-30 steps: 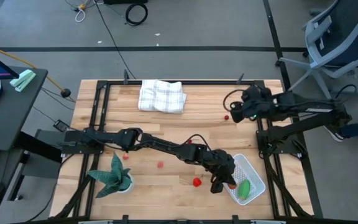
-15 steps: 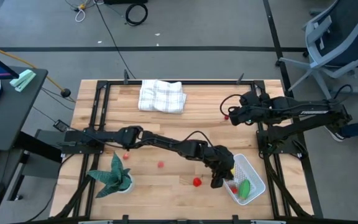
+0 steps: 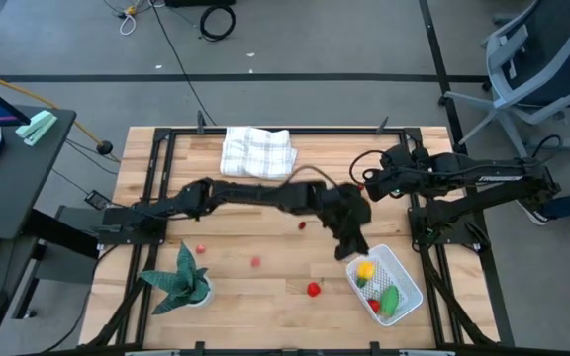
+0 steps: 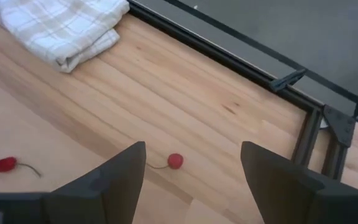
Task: Pick and placing Produce into tupperware
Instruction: Put the top red cherry into the white bin
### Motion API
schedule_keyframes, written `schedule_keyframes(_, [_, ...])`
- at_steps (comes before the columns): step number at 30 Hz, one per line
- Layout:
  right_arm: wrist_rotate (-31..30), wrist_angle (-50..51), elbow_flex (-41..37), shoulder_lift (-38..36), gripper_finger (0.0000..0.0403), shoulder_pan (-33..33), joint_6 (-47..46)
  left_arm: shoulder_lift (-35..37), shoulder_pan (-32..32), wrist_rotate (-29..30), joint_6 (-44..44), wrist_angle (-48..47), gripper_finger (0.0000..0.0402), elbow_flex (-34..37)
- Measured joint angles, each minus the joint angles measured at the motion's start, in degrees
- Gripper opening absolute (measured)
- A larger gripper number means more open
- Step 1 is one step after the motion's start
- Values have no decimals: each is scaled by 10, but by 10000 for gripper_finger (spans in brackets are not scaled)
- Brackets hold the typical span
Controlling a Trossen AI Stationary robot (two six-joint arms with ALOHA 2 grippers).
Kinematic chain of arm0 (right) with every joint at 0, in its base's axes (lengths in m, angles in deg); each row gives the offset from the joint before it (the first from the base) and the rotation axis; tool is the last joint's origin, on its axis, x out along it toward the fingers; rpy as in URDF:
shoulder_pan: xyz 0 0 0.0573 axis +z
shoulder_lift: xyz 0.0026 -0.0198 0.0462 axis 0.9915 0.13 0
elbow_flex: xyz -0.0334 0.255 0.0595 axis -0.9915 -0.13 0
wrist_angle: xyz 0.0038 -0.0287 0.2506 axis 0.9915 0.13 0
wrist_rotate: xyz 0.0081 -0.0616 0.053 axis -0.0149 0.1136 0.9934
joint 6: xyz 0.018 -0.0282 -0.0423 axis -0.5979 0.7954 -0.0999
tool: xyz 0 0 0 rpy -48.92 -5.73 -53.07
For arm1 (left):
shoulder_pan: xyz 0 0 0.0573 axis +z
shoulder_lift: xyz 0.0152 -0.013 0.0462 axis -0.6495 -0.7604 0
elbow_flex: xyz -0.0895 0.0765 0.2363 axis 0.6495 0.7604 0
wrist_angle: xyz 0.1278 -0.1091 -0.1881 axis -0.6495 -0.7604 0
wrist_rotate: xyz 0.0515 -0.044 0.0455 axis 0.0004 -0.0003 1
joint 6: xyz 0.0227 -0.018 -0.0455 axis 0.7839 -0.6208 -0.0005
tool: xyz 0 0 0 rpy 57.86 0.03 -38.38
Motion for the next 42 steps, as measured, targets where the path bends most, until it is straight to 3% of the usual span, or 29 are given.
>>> schedule_keyframes(5, [17,0,0,0,271,-18,125,44,34,0,46,-134,76,1])
schedule_keyframes(13, [121,1,-11,0,271,-63,346,98,71,1,133,-324,64,1])
schedule_keyframes(17, [206,-1,-46,1,271,-80,494,119,85,0,163,-403,67,1])
schedule_keyframes(22, [249,-42,-131,6,271,-96,607,135,101,2,178,-469,65,1])
schedule_keyframes(30, [241,-254,-220,62,258,-97,724,155,122,9,175,-515,46,1])
schedule_keyframes(35, [221,-284,-224,148,250,-106,816,169,128,12,158,-517,33,1])
schedule_keyframes(42, [219,-321,-218,262,247,-152,824,176,128,14,159,-517,16,1])
